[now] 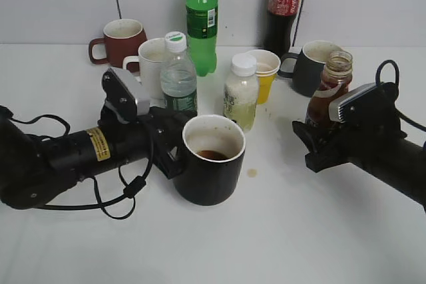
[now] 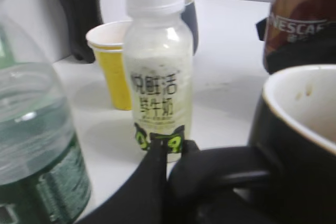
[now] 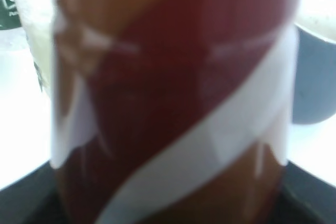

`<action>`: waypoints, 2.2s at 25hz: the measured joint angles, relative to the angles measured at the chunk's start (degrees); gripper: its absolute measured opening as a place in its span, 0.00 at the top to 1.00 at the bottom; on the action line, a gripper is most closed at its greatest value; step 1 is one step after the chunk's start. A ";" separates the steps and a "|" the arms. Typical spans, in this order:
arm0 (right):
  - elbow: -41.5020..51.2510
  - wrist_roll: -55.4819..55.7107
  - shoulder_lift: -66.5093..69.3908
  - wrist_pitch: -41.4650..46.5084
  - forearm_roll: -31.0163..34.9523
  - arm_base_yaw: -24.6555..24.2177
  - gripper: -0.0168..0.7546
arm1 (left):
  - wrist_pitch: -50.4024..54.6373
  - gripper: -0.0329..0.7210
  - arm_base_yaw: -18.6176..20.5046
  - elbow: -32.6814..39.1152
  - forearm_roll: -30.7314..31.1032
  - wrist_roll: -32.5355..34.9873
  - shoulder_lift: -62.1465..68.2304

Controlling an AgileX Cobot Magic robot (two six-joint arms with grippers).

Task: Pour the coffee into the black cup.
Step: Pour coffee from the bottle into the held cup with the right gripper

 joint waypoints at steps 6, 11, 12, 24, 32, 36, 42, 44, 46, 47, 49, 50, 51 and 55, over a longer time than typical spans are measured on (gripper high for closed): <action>0.11 -0.05 -0.62 0.05 -0.57 0.00 0.33 | 0.00 0.89 -0.20 0.11 -0.67 0.00 0.00; 0.11 -0.18 -0.62 0.05 -0.86 0.00 0.33 | 0.05 0.89 -0.20 0.11 -0.71 0.00 0.00; 0.11 -0.23 -0.62 0.05 -0.92 0.00 0.33 | 0.05 0.89 -0.20 0.11 -0.71 0.00 0.00; 0.06 -2.27 -0.62 0.05 -2.97 0.37 0.33 | 0.06 0.89 -0.20 2.31 -4.71 0.00 0.00; -1.46 -3.03 -0.62 0.05 -4.79 0.38 0.33 | 0.16 0.89 -0.10 2.55 -5.97 0.00 0.00; -2.75 -5.68 -0.74 0.14 -5.01 0.38 0.33 | 0.16 0.89 -0.10 2.55 -7.93 0.00 0.00; -6.18 -9.25 -4.28 1.17 -6.43 0.95 0.33 | 0.40 0.89 0.79 2.55 -8.20 1.81 -1.90; -7.25 -12.07 -5.31 2.39 -5.88 2.11 0.33 | 0.09 0.89 0.90 2.56 -8.53 2.06 -2.70; -8.66 -15.86 -6.25 5.13 -4.26 4.32 0.33 | 0.08 0.89 0.89 2.56 -8.48 2.19 -2.92; -9.61 -18.12 -6.53 7.00 -3.25 5.84 0.33 | 0.08 0.89 0.89 2.56 -8.29 2.19 -2.92; -10.79 -22.90 -6.79 8.61 -1.42 7.96 0.33 | 0.23 0.89 0.96 2.61 -8.18 2.23 -3.04; -11.23 -25.33 -6.85 8.86 -0.33 8.92 0.33 | 0.22 0.89 0.96 2.67 -7.96 2.30 -3.26; -11.48 -27.65 -6.90 9.08 0.68 9.75 0.33 | 0.22 0.89 0.96 2.67 -7.81 2.30 -3.49; -11.80 -35.92 -7.15 9.12 4.26 11.98 0.33 | 0.17 0.89 0.96 2.67 -7.34 2.36 -4.63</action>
